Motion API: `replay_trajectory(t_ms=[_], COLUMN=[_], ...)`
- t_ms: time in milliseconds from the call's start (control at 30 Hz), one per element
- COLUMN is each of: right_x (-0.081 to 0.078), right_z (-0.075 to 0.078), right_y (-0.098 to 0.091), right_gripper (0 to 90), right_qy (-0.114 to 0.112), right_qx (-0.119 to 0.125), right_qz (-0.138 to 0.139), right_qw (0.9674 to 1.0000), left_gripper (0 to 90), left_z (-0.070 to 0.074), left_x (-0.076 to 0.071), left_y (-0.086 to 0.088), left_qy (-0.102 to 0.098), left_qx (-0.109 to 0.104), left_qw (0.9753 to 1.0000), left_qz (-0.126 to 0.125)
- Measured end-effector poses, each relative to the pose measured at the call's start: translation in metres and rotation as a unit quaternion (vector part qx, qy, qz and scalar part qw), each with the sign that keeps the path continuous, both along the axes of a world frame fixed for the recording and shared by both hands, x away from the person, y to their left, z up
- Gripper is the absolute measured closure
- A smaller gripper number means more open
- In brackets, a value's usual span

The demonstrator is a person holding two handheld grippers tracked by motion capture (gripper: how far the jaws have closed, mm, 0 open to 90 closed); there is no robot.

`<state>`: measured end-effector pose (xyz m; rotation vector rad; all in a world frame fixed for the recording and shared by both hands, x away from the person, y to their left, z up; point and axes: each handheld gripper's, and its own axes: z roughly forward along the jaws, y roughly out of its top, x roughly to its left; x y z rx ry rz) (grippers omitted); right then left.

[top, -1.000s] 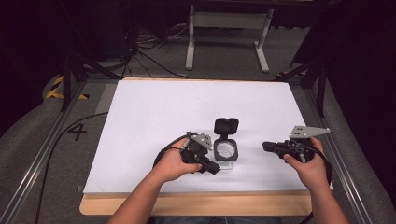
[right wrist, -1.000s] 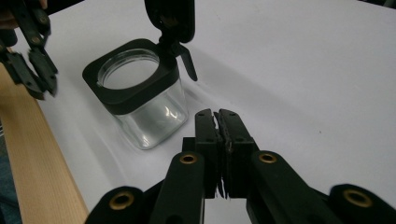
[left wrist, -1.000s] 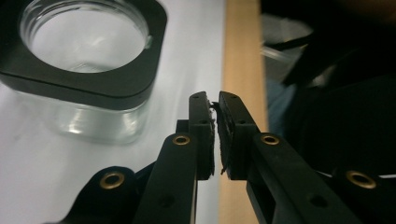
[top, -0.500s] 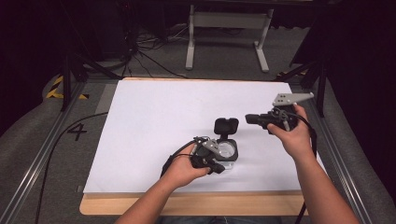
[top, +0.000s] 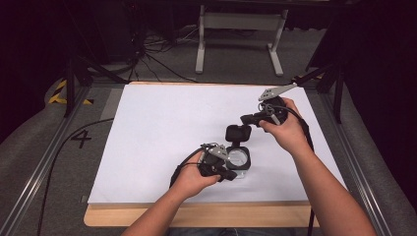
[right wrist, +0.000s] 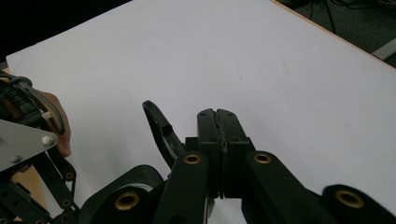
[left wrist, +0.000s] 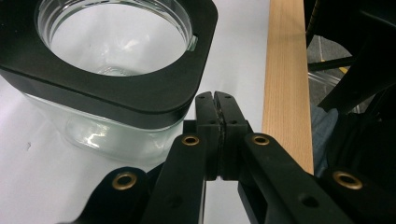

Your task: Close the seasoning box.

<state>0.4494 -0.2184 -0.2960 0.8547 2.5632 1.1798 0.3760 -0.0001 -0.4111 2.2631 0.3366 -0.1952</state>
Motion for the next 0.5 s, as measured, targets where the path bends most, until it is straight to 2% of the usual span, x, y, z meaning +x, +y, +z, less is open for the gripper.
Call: replay_trajectory(t_ms=[267, 367, 500], right_x=[-0.012, -0.023, -0.03], right_z=[0.0, -0.004, -0.006], right_y=[-0.001, -0.003, -0.004], right_gripper=[89.7, 89.8, 89.7], right_qy=[0.001, -0.003, -0.002], right_qx=[0.005, 0.001, 0.002], right_qz=[0.013, 0.022, 0.028], right_qw=[0.9999, 0.9998, 0.9996], left_gripper=[89.8, 89.8, 89.7], left_z=[-0.001, -0.002, -0.001], left_x=[-0.001, -0.001, -0.001], left_y=[-0.001, -0.002, -0.003], left_qy=[-0.005, -0.006, -0.007], left_qx=[-0.004, -0.004, -0.002], left_qw=[1.0, 1.0, 0.9999], left_qz=[0.006, 0.006, 0.009])
